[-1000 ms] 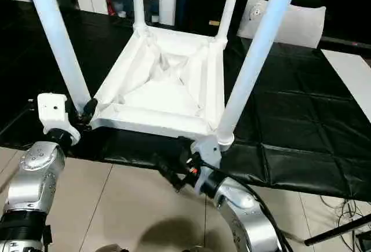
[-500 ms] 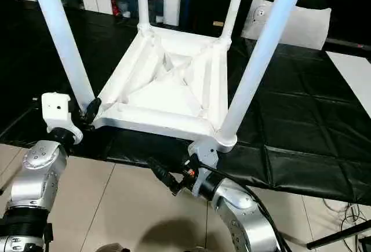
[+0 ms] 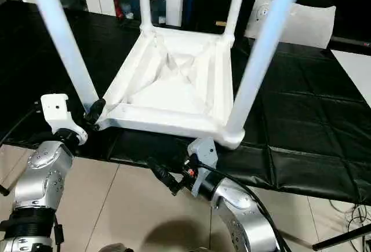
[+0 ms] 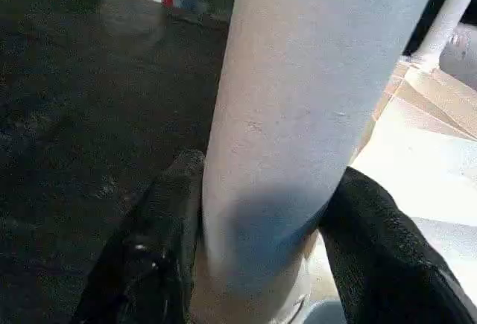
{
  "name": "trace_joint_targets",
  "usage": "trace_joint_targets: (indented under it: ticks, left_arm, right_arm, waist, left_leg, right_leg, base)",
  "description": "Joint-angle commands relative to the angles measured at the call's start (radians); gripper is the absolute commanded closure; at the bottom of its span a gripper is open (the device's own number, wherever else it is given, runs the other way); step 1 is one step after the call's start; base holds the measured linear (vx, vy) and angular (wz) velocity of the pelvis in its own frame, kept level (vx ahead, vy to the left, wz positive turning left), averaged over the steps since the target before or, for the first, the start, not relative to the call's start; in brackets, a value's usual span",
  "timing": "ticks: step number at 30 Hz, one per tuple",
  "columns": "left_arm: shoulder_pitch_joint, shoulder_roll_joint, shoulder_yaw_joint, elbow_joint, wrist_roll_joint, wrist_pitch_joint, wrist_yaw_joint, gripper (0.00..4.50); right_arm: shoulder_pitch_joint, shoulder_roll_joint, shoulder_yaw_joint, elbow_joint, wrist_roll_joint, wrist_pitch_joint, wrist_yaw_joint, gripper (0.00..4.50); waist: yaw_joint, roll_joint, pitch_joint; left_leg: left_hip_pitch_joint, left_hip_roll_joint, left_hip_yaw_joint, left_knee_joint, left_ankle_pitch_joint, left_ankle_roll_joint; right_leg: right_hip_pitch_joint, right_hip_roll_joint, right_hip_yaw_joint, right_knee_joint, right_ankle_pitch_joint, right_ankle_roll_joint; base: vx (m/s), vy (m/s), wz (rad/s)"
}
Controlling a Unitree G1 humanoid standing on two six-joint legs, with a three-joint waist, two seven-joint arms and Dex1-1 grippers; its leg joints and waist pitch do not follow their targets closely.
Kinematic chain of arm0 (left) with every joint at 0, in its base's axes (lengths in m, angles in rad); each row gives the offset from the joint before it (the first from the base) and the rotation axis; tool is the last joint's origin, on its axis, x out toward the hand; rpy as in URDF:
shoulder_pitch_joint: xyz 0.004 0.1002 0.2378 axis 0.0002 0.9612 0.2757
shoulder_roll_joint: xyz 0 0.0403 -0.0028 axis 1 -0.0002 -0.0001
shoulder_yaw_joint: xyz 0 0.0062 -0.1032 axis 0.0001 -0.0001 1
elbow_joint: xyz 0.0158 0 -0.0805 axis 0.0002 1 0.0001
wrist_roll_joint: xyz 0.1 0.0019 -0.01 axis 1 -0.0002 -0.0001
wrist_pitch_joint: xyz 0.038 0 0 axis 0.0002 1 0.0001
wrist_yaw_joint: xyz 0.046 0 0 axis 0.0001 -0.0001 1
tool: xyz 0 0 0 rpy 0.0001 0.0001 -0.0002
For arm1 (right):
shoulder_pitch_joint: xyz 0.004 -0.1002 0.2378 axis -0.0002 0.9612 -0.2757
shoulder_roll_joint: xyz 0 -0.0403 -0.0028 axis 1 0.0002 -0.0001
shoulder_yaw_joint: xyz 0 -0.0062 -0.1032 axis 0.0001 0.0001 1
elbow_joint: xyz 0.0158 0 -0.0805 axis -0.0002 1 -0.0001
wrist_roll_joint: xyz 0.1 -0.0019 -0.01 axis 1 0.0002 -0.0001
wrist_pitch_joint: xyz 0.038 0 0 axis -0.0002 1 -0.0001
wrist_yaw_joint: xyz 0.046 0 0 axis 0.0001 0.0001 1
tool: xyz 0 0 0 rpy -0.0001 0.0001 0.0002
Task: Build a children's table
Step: Flip table
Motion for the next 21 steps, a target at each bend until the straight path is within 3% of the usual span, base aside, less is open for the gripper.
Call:
trace_joint_targets:
  ticks: [1, 5, 8, 12, 21]
  left_arm:
    - [-0.010, -0.067, 0.028, -0.027, -0.160, 0.073, -0.009, 2.44]
    - [-0.002, -0.107, 0.050, -0.065, -0.228, 0.145, 0.014, 2.44]
    - [0.021, -0.127, 0.023, -0.101, -0.216, 0.187, 0.016, 2.44]
    - [0.031, -0.156, 0.016, -0.122, -0.223, 0.225, 0.021, 2.44]
    - [0.050, -0.196, -0.009, -0.171, -0.246, 0.292, 0.044, 2.44]
  right_arm:
    - [-0.009, -0.001, -0.009, 0.005, -0.001, 0.011, -0.012, 0.00]
    - [-0.015, 0.011, -0.027, 0.019, -0.007, 0.015, -0.045, 0.00]
    - [-0.037, 0.062, -0.090, 0.052, 0.025, 0.018, -0.115, 0.00]
    - [-0.080, 0.115, -0.152, 0.088, 0.062, 0.010, -0.187, 0.00]
    - [-0.226, 0.230, -0.251, 0.206, 0.147, -0.010, -0.262, 0.00]
  waist:
    - [0.001, 0.007, -0.055]
    - [0.002, 0.007, -0.054]
    - [0.001, 0.006, -0.053]
    - [-0.001, 0.007, -0.056]
    - [-0.002, 0.008, -0.059]
  left_leg:
    - [0.004, 0.100, -0.034, -0.094, -0.161, 0.028]
    - [0.004, 0.099, -0.033, -0.094, -0.176, 0.022]
    - [0.004, 0.099, -0.033, -0.096, -0.183, 0.019]
    - [0.003, 0.099, -0.034, -0.096, -0.144, 0.024]
    - [0.005, 0.098, -0.030, -0.095, -0.123, 0.024]
  right_leg:
    - [0.046, -0.108, 0.079, -0.072, -0.156, -0.210]
    - [0.043, -0.107, 0.079, -0.076, -0.194, -0.203]
    - [0.040, -0.106, 0.079, -0.080, -0.215, -0.197]
    - [0.043, -0.105, 0.078, -0.074, -0.162, -0.190]
    - [0.044, -0.103, 0.078, -0.071, -0.139, -0.191]
  base:
    - [0.000, 0.000, 0.00]
    - [0.000, 0.000, 0.00]
    - [0.000, 0.000, 0.00]
    - [0.000, 0.000, 0.00]
    - [0.000, 0.000, 0.00]
